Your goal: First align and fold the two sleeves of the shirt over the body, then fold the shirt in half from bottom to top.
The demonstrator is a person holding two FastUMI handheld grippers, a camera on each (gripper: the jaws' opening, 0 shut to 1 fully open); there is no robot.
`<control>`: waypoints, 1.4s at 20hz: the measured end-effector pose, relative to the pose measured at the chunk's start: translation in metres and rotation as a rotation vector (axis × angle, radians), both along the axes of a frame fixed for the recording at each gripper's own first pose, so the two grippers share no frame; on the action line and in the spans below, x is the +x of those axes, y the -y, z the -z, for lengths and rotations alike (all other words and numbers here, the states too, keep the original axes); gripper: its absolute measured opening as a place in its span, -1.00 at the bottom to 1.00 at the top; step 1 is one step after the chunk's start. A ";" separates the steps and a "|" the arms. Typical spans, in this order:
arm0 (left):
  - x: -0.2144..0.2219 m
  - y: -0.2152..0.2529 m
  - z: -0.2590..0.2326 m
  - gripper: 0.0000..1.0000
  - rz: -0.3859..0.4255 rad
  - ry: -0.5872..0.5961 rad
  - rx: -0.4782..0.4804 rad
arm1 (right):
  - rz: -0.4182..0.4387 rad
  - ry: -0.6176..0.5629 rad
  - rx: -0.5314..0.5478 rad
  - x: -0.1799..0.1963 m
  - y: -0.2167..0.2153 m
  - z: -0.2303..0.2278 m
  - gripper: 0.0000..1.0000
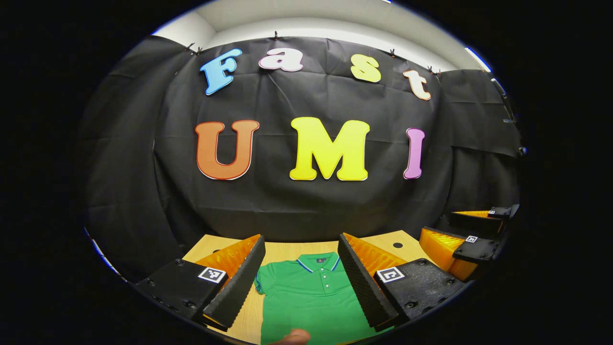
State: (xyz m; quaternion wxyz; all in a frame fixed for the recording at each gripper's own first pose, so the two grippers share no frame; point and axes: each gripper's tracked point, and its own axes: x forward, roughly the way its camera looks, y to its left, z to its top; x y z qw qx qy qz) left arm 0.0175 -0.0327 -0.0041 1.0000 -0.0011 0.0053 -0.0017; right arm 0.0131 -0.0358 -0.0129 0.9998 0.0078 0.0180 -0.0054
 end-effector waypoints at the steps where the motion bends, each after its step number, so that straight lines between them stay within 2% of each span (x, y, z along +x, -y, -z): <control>1: 0.001 0.002 0.000 0.96 0.002 0.001 0.002 | 0.001 -0.002 -0.001 0.001 0.003 0.000 0.92; 19: 0.009 0.036 0.020 0.96 -0.017 -0.039 0.001 | -0.018 -0.081 0.014 0.026 0.044 0.037 0.92; 24: 0.009 0.034 0.039 0.96 -0.045 -0.072 -0.005 | 0.001 -0.152 0.013 0.057 0.068 0.073 0.90; 28: 0.017 0.032 0.055 0.96 -0.074 -0.102 0.010 | 0.018 -0.247 0.018 0.102 0.089 0.118 0.92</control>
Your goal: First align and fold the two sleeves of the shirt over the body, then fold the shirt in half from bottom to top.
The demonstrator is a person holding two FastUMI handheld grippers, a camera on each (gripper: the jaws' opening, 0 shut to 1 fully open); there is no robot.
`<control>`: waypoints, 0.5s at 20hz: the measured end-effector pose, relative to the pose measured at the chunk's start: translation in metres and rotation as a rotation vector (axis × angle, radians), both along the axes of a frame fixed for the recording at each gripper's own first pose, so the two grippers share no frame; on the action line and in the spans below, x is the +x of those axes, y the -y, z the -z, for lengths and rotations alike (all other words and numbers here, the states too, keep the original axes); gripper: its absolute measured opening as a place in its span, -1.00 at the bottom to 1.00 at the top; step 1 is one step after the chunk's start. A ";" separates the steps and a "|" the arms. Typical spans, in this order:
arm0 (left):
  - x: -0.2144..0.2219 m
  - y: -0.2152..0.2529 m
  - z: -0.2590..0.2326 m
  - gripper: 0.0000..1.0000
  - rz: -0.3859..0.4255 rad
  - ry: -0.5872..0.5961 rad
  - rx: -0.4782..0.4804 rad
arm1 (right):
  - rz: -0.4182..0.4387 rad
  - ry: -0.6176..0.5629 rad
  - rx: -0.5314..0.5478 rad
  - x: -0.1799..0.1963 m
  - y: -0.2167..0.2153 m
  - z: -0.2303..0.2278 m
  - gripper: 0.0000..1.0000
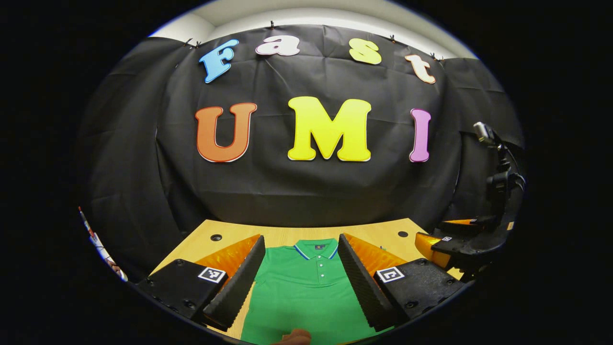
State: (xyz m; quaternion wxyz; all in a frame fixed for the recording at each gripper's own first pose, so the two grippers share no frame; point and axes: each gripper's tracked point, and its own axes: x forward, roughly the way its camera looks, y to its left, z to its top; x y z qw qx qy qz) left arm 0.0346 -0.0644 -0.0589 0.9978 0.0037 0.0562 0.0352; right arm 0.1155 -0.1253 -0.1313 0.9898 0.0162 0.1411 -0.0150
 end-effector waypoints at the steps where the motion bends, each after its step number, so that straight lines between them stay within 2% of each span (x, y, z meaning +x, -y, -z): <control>1: 0.002 0.001 0.003 0.96 -0.005 -0.005 0.007 | -0.002 -0.031 0.011 0.013 0.003 0.013 0.93; 7: 0.016 0.004 0.022 0.97 -0.042 -0.057 0.050 | 0.019 -0.201 0.062 0.093 0.024 0.086 0.90; 10: 0.019 -0.001 0.037 0.96 -0.070 -0.099 0.048 | 0.045 -0.272 0.043 0.130 0.037 0.122 0.93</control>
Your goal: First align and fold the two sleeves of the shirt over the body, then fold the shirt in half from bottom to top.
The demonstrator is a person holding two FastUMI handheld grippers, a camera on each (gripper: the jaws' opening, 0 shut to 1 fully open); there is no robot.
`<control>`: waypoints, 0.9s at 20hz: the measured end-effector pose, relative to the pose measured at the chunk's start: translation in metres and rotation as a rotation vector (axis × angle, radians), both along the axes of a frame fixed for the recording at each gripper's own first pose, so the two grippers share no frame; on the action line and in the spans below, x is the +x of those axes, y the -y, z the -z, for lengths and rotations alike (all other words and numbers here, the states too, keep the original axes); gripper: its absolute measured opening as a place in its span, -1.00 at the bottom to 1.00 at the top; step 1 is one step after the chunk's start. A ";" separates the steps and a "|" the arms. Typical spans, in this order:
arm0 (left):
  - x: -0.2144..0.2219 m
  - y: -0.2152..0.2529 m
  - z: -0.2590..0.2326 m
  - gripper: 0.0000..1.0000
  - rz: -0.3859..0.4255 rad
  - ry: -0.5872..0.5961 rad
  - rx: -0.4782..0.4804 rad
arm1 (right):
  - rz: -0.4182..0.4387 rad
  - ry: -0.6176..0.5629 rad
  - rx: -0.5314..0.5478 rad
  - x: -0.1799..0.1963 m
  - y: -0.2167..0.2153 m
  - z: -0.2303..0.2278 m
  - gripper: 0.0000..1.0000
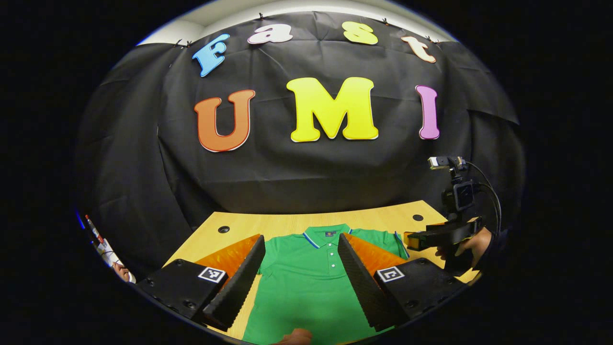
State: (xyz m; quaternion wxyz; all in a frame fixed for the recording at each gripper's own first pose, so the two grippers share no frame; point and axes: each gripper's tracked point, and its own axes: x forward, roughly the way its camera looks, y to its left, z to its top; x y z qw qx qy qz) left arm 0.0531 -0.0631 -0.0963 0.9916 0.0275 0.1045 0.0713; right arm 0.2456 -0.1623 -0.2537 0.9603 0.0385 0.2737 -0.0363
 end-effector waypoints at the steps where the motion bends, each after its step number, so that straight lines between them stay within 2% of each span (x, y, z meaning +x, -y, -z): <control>1: 0.000 -0.003 0.002 0.96 -0.013 -0.007 -0.004 | 0.005 -0.022 0.001 0.009 0.002 0.010 0.90; 4: -0.002 -0.007 0.006 0.97 -0.039 -0.015 -0.009 | 0.013 -0.099 0.007 0.034 0.002 0.045 0.90; 7: -0.006 -0.011 0.017 0.97 -0.055 -0.046 -0.011 | 0.018 -0.144 0.025 0.051 -0.003 0.063 0.93; 8: -0.008 -0.013 0.022 1.00 -0.060 -0.060 -0.016 | 0.019 -0.154 0.036 0.057 -0.005 0.069 0.86; 10: -0.012 -0.016 0.028 0.97 -0.069 -0.080 -0.027 | 0.033 -0.174 0.062 0.062 -0.004 0.077 0.87; 11: -0.014 -0.017 0.029 0.97 -0.073 -0.087 -0.027 | 0.037 -0.182 0.083 0.065 -0.005 0.079 0.53; 14: -0.017 -0.022 0.032 0.97 -0.083 -0.096 -0.019 | 0.056 -0.201 0.091 0.066 -0.001 0.088 0.21; 17: -0.019 -0.027 0.034 0.97 -0.095 -0.105 -0.012 | 0.069 -0.210 0.126 0.066 -0.002 0.089 -0.50; 18: -0.020 -0.029 0.034 0.97 -0.100 -0.106 -0.011 | 0.063 -0.212 0.126 0.065 -0.003 0.091 -0.53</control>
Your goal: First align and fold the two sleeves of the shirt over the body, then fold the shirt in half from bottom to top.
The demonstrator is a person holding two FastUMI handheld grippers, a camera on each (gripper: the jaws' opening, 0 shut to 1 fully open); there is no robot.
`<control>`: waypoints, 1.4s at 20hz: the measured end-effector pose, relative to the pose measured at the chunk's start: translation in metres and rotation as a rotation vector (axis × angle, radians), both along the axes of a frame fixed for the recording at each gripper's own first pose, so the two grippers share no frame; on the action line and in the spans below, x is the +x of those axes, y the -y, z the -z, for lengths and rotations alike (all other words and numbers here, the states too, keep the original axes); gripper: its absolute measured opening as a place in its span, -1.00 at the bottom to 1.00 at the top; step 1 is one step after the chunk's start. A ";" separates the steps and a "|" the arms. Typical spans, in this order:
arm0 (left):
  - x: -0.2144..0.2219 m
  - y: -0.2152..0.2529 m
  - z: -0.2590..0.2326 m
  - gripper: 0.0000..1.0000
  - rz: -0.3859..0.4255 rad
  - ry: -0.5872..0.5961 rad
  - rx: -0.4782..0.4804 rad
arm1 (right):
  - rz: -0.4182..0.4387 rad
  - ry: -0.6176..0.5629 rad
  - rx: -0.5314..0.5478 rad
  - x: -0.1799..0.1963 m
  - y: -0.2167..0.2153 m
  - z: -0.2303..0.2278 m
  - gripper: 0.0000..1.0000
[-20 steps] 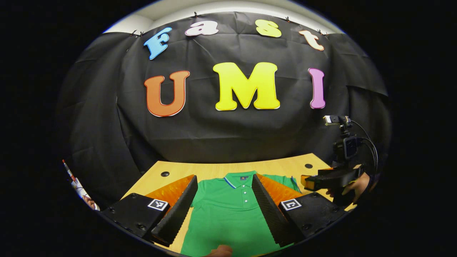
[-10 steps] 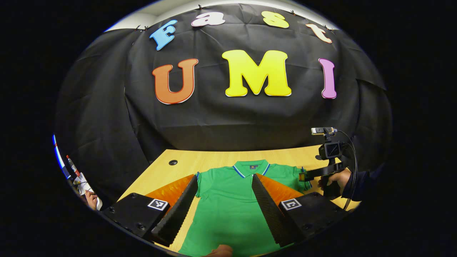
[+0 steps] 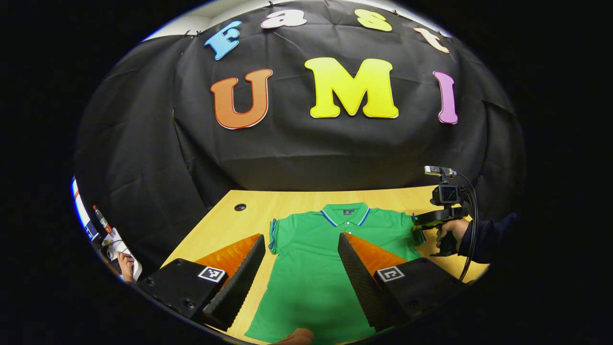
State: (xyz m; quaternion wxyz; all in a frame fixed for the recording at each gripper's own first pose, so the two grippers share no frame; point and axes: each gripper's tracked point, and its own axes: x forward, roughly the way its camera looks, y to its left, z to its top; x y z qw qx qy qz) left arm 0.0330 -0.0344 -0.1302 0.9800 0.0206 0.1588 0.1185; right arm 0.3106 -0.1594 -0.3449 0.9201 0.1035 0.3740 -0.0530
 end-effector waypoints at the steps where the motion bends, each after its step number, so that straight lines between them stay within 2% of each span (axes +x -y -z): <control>1: 0.000 -0.001 0.001 0.97 -0.004 -0.004 -0.001 | 0.000 0.002 -0.010 -0.001 0.002 0.001 -0.63; 3: -0.003 -0.003 0.002 0.97 -0.013 -0.009 -0.005 | -0.010 0.012 -0.011 0.001 0.003 -0.003 -0.72; 4: -0.004 -0.004 0.002 0.97 -0.018 -0.012 -0.007 | -0.015 0.013 -0.015 0.002 0.002 0.000 -0.84; 6: -0.007 -0.005 0.001 0.97 -0.026 -0.008 -0.004 | -0.033 0.012 -0.026 0.000 0.002 -0.001 -0.84; 8: -0.011 -0.009 -0.001 0.97 -0.031 -0.003 0.004 | -0.008 0.010 -0.043 -0.001 0.008 -0.004 -0.84; 11: -0.014 -0.014 0.001 0.97 -0.038 0.008 0.005 | 0.002 0.061 -0.030 -0.002 0.005 -0.026 -0.84; 15: -0.025 -0.013 -0.007 0.96 -0.036 0.027 -0.008 | -0.033 0.118 -0.044 -0.007 -0.010 -0.059 -0.84; 20: -0.042 -0.035 -0.007 0.96 -0.075 0.047 -0.035 | -0.128 0.180 -0.085 -0.007 -0.065 -0.094 -0.84; 28: -0.074 -0.091 -0.007 0.98 -0.169 0.071 -0.051 | -0.304 0.223 -0.101 -0.007 -0.198 -0.116 -0.84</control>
